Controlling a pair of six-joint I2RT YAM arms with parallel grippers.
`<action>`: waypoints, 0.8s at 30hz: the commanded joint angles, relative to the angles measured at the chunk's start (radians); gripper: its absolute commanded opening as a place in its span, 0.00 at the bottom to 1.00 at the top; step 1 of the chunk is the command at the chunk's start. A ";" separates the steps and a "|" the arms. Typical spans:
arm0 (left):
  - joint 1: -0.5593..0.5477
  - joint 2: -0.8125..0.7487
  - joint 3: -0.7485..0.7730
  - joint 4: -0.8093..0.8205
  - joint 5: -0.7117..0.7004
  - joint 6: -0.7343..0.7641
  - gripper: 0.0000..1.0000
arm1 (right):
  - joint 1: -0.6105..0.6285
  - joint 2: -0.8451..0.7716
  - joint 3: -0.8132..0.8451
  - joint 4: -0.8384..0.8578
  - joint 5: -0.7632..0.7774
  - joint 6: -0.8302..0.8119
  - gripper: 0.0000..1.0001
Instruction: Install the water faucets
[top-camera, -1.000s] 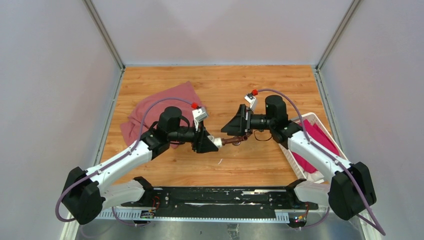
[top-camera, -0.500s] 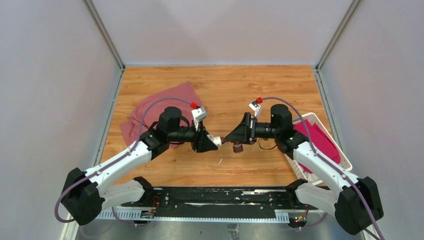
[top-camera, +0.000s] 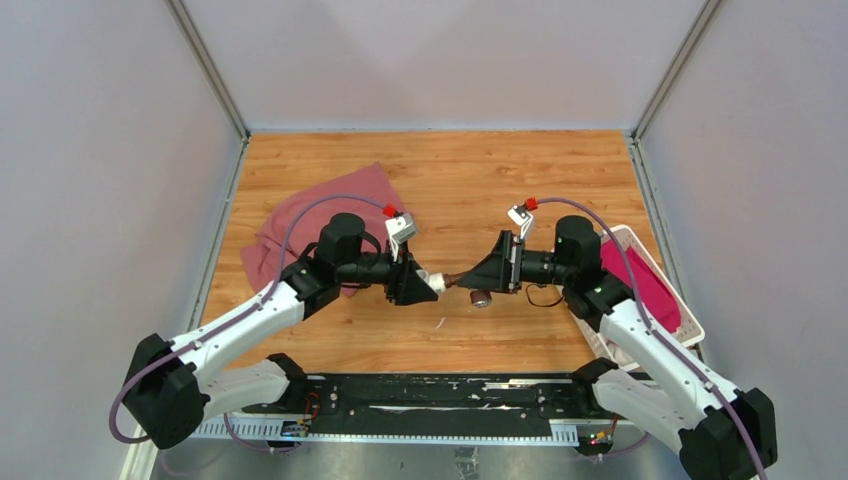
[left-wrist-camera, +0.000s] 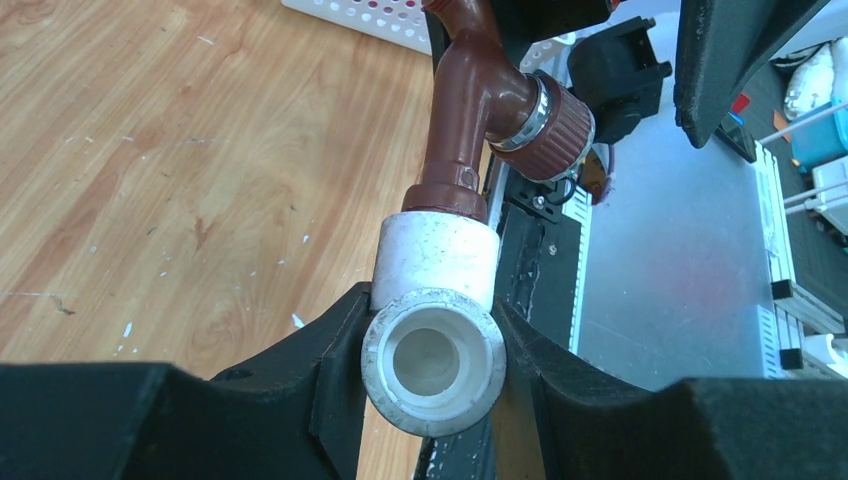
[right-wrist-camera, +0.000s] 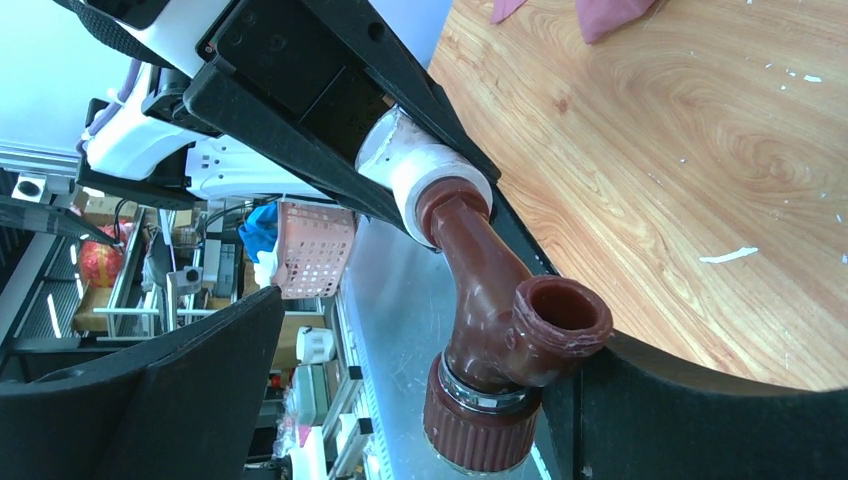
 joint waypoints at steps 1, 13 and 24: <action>0.009 0.015 0.023 0.041 -0.079 -0.010 0.00 | 0.013 -0.036 0.005 -0.063 -0.037 0.007 0.94; 0.009 0.007 0.020 0.083 -0.078 -0.035 0.00 | 0.032 -0.008 -0.072 0.006 -0.018 0.039 0.94; 0.009 0.018 0.013 0.045 -0.078 -0.010 0.00 | 0.038 -0.035 -0.033 -0.017 -0.014 0.039 0.94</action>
